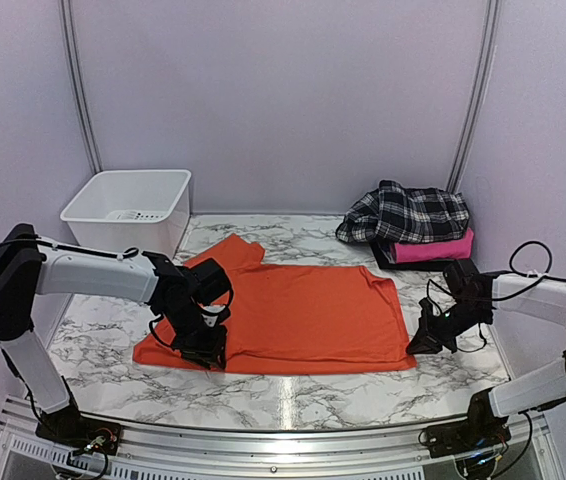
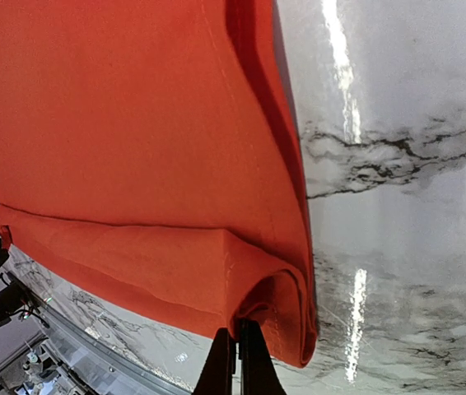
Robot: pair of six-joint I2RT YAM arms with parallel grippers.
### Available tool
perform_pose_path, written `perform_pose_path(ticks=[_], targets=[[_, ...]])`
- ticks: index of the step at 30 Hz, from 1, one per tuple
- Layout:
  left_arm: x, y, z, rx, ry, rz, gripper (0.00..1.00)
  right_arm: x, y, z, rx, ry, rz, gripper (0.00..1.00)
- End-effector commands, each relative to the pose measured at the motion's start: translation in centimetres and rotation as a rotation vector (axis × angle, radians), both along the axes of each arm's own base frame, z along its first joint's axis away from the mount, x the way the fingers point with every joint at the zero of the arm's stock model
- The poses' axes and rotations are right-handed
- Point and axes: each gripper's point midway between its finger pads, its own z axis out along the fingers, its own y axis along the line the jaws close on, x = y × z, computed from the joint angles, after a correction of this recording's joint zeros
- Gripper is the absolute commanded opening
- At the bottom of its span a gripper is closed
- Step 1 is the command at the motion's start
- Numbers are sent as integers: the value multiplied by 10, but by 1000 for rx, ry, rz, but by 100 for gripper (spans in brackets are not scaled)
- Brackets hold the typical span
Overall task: Fold and stack the mixed laundry pile
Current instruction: Fold the flattened T-shirt at the center of the board.
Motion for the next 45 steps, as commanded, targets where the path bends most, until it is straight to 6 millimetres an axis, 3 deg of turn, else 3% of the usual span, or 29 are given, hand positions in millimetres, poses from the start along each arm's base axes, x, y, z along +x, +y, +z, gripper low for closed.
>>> perform_pose_path(ticks=[1,8,15,27,32,38,43,45], targets=[[-1,11,-7,99,-13,-43,26,8,2,6,-2,-22,6,0],[6,15,7,130,-47,-47,0,11,3,12,3,-32,8,0],[44,12,42,108,-140,4,0,23,4,23,8,-69,-3,0],[112,25,51,120,-206,84,0,57,2,27,16,-108,-70,0],[125,22,43,130,-209,64,0,73,0,22,12,-113,-95,0],[141,19,35,141,-217,64,8,79,-6,13,-15,-99,-132,2],[147,25,34,139,-215,89,10,74,-15,8,-52,-81,-172,5],[146,29,31,143,-206,95,11,71,-22,9,-75,-87,-193,0]])
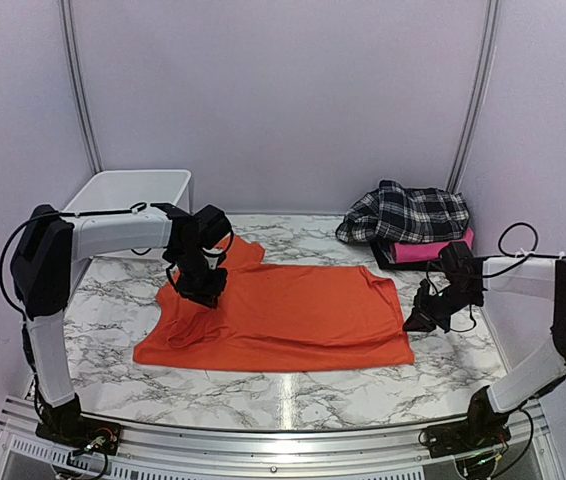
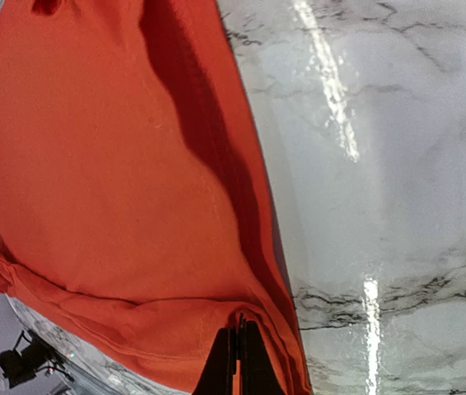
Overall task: Fold and stack the mixed laundry pile
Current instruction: Fold the flattened T-shirt at the center of the board.
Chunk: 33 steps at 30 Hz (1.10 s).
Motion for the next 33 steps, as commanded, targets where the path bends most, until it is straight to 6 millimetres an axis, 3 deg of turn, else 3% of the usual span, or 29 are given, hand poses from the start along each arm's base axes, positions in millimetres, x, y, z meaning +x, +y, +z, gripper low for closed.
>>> perform_pose_path(ticks=[1,6,9,12,16,21,25,28,33], targets=[[3,11,0,18,3,15,11,6,-15,7,-57,-47,-68,0],[6,21,-4,24,0,48,14,2,-16,11,-48,-66,-85,0],[11,20,1,9,-18,56,27,11,-5,30,2,-146,-21,4],[17,25,10,11,-56,76,37,13,13,55,55,-242,99,21],[19,32,16,-11,-63,105,42,-2,51,69,103,-283,271,21],[20,31,25,-35,-74,111,52,-23,96,52,123,-240,409,22],[15,32,31,-56,-77,122,62,-24,120,41,128,-214,473,21],[7,37,33,-63,-77,141,65,-21,134,29,129,-194,500,19],[-12,50,38,-81,-77,188,67,-13,137,10,102,-164,499,19]])
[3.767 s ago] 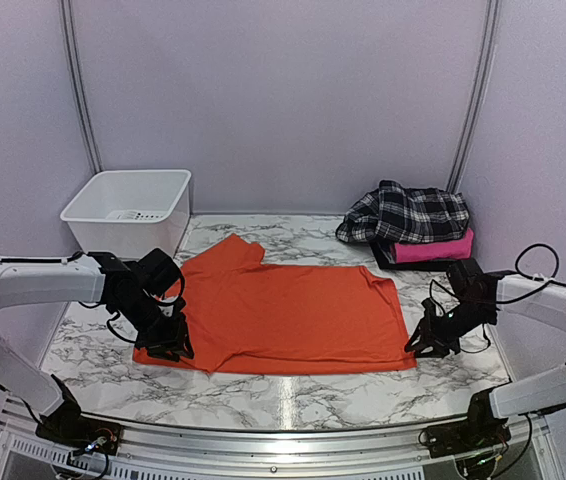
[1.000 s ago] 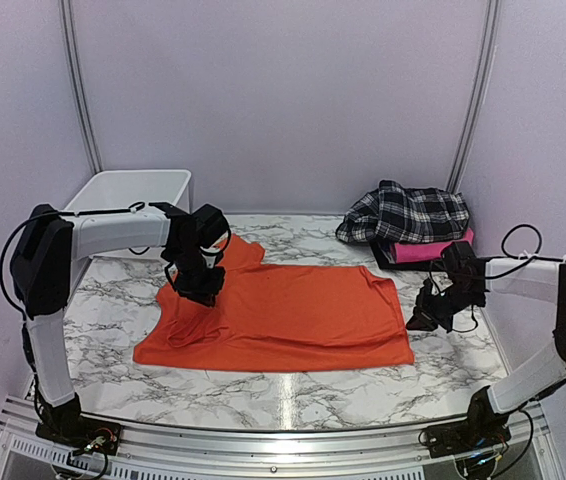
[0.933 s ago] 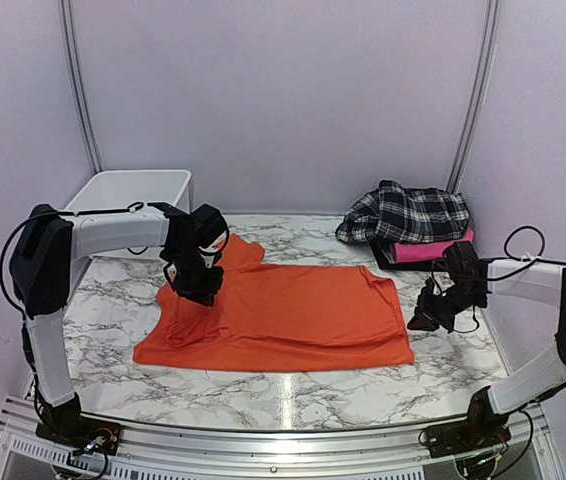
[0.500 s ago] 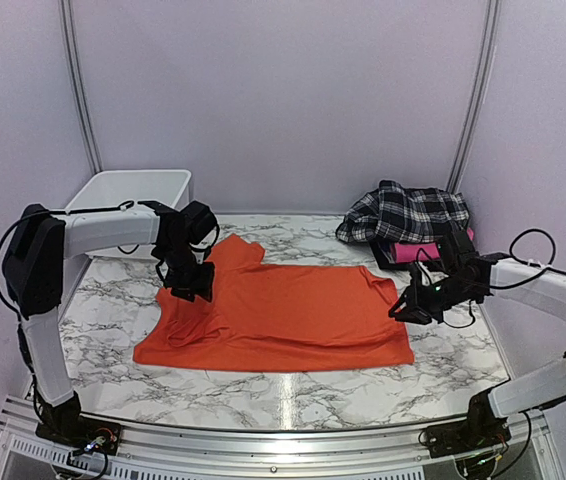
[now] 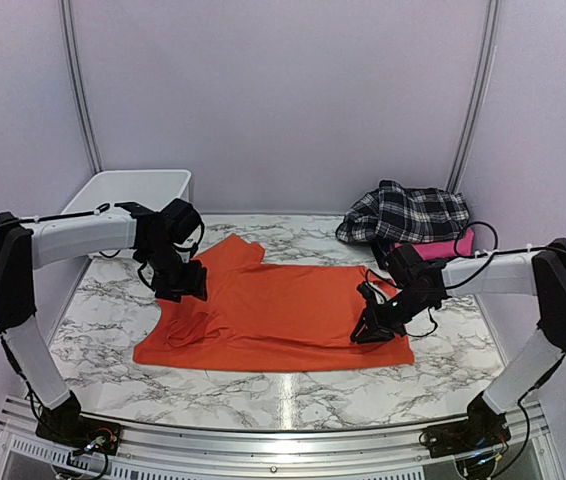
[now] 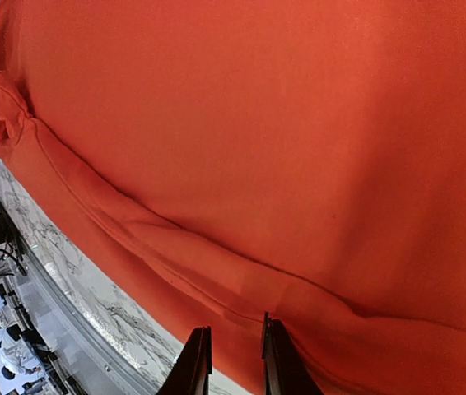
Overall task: Fold and stack the mixed laundry pile
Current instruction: Fold the flattened T-shirt at the center of the board.
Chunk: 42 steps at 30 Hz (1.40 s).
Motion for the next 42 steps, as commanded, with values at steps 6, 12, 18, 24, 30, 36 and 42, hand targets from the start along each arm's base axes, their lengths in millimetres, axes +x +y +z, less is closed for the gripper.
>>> perform_pose_path(ticks=[6,12,18,24,30,36,42], targets=[[-39,30,12,-58,-2,112,69,41,1,-5,-18,-59,-75,19],[-60,47,4,-69,15,161,71,66,-14,25,-10,-172,-155,19],[-71,55,2,-99,31,231,71,61,-5,44,59,-212,-75,18],[-89,56,-7,-157,72,283,70,27,35,38,111,-158,100,15],[-97,46,-22,-235,104,294,70,26,44,14,94,-110,114,15],[-80,33,-27,-290,71,296,73,42,39,-5,40,-99,81,14],[-50,15,-23,-329,16,246,73,62,19,-2,20,-111,0,13]])
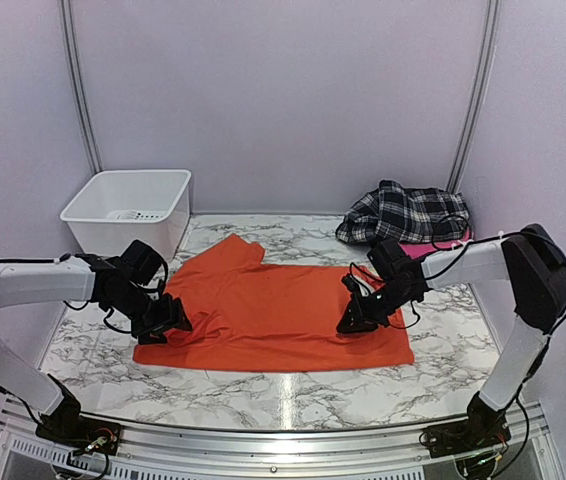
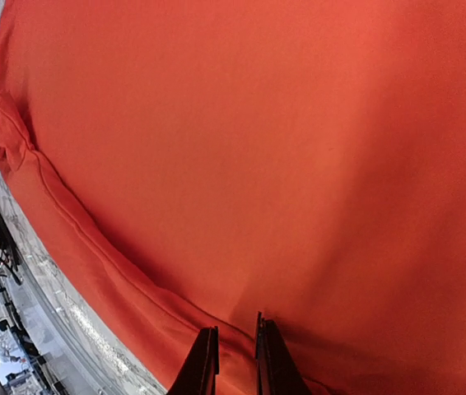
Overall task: Fold and stack the mixed laundry pile
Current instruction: Fold the flattened T-shirt at the center of the board.
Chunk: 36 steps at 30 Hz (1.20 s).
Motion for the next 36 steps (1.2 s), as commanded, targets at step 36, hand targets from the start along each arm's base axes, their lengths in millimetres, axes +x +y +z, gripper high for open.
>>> perform_pose_path(ticks=[36], targets=[[-23,25,22,-57,-45,-85,35,57,65,91,213,-199,105,24]])
